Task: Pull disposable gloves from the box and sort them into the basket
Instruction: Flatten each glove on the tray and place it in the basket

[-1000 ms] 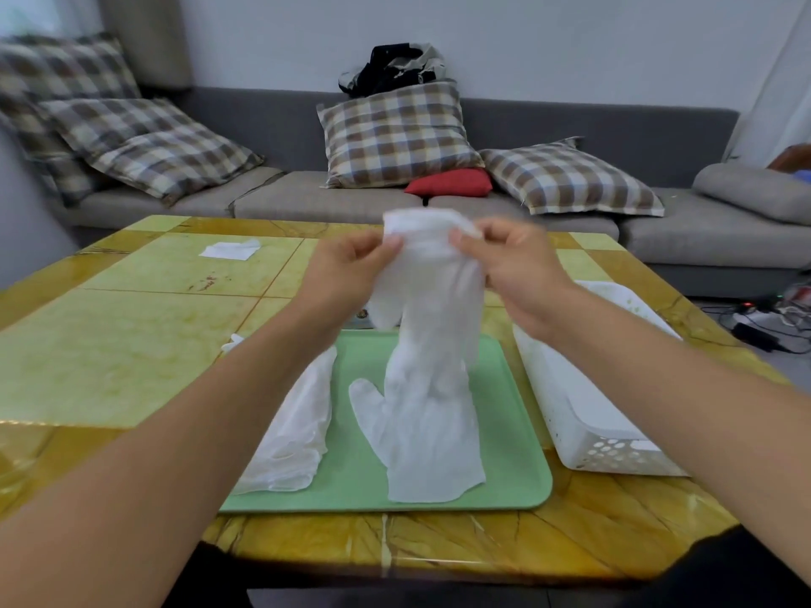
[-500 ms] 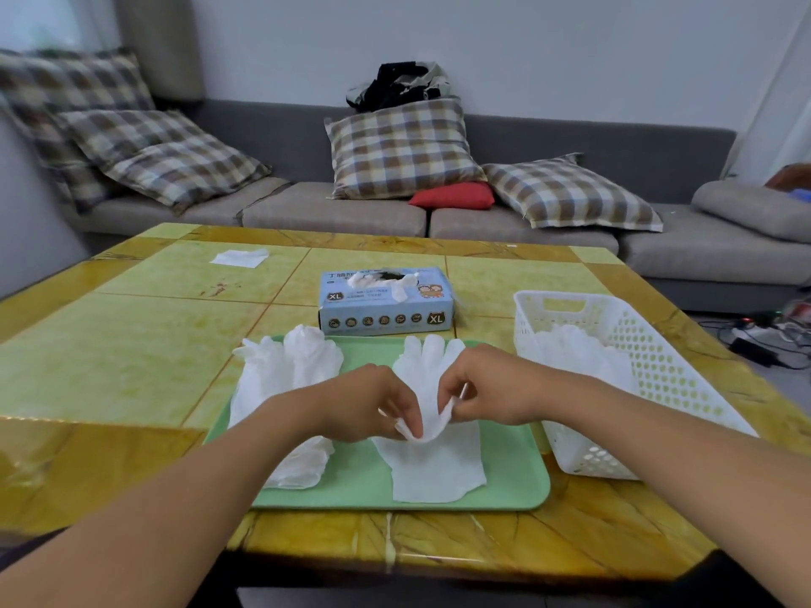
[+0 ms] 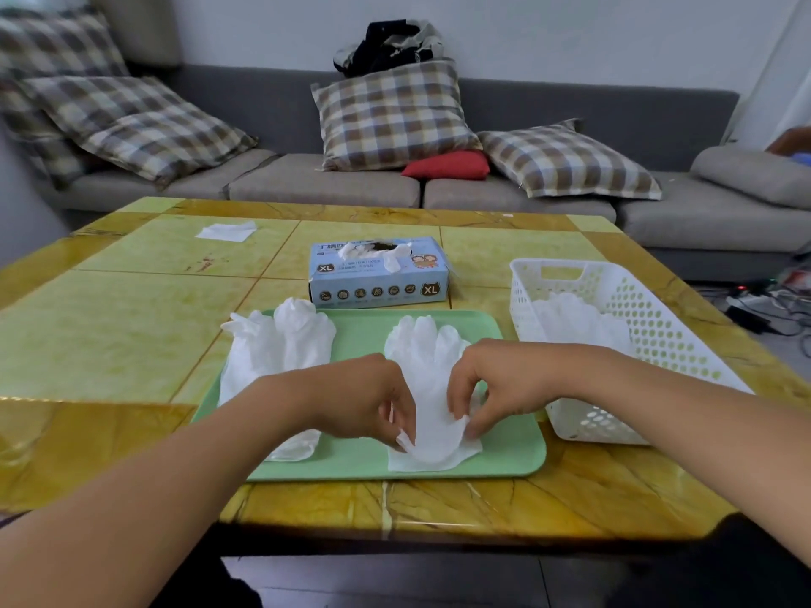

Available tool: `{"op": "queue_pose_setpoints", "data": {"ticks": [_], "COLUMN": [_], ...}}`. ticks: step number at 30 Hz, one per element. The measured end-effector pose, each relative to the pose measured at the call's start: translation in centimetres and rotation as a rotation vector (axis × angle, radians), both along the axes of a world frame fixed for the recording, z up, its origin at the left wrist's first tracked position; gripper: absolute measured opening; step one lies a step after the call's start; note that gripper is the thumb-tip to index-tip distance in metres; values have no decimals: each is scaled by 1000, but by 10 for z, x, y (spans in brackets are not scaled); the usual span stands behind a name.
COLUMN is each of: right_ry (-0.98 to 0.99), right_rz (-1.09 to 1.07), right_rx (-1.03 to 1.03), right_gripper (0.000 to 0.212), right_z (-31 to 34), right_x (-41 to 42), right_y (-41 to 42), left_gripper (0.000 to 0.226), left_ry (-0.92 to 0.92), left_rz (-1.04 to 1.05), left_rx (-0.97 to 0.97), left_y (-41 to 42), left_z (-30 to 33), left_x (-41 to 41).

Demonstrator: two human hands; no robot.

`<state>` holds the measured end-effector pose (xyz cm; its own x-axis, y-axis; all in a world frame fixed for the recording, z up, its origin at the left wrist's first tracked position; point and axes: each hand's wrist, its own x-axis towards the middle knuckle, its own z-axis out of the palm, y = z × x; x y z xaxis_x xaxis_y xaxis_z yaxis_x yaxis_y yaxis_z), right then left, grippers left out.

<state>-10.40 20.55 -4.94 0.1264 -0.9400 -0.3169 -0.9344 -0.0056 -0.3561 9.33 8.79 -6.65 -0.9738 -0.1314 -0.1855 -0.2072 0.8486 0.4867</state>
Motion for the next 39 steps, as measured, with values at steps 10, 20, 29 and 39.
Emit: {"op": "queue_pose_setpoints", "data": {"ticks": [10,20,29,39], "right_ry": [219,-655,-1368,-1273], "right_rz": [130,-381,-708,-536], "right_rx": [6,-99,-46,-252], "right_gripper": [32,12,14,48], "right_z": [-7,24,43,29], "right_x": [18,1,9,16], "right_y": [6,1,-8,-6], "left_gripper": [19,60,9,25], "left_ry": [-63,60,770,785], "left_rz": [-3,117,581,738], "left_rx": [-32,255,678,878], "left_y": [5,-14,11,6], "left_z": [-5,18,33,45], "left_x": [0,8,-15,-24]}}
